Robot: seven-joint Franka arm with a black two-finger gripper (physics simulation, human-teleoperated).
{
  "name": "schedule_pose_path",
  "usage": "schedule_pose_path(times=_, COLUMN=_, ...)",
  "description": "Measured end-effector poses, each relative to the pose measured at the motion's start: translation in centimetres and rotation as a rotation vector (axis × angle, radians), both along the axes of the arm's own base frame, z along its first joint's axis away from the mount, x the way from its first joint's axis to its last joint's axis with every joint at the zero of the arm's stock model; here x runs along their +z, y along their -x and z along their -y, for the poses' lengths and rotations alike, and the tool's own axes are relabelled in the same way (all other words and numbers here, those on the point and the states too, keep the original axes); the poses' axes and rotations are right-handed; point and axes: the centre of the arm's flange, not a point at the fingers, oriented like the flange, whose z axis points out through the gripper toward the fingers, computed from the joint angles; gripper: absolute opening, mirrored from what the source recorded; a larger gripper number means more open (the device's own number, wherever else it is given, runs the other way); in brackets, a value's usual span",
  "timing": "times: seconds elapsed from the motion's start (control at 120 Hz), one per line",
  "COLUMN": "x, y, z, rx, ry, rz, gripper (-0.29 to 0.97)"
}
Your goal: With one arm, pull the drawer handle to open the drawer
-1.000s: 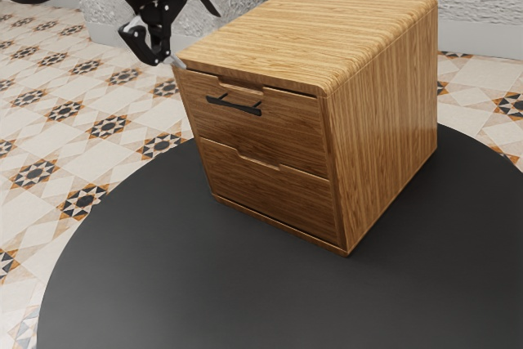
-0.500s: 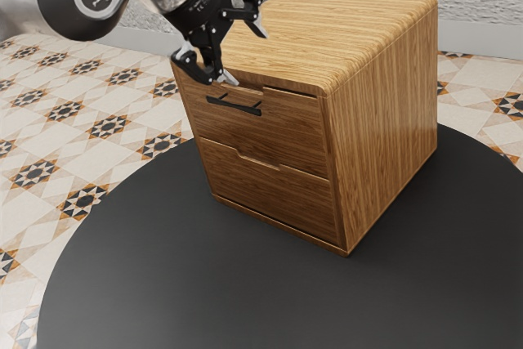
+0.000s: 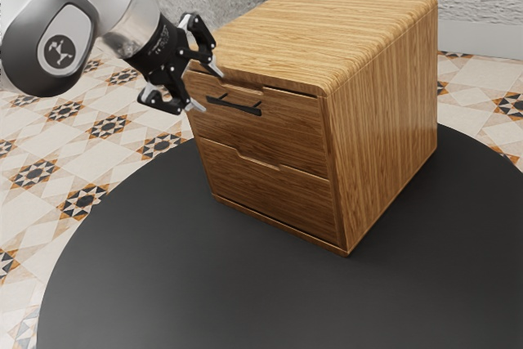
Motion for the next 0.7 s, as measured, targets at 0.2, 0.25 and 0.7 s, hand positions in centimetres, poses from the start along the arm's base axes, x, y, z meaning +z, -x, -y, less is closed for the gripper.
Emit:
schedule_pose_path(times=0.2, x=-2.1, y=-1.7, z=-1.4, rx=0.02, ry=0.032, rz=0.013, gripper=0.32)
schedule_pose_path(times=0.25, x=-2.6, y=-2.1, z=-1.8, rx=0.026, ry=0.04, rz=0.014, gripper=0.31)
schedule_pose_path(times=0.7, x=-4.5, y=-4.2, z=-1.3, rx=0.014, ry=0.085, rz=0.046, gripper=0.3)
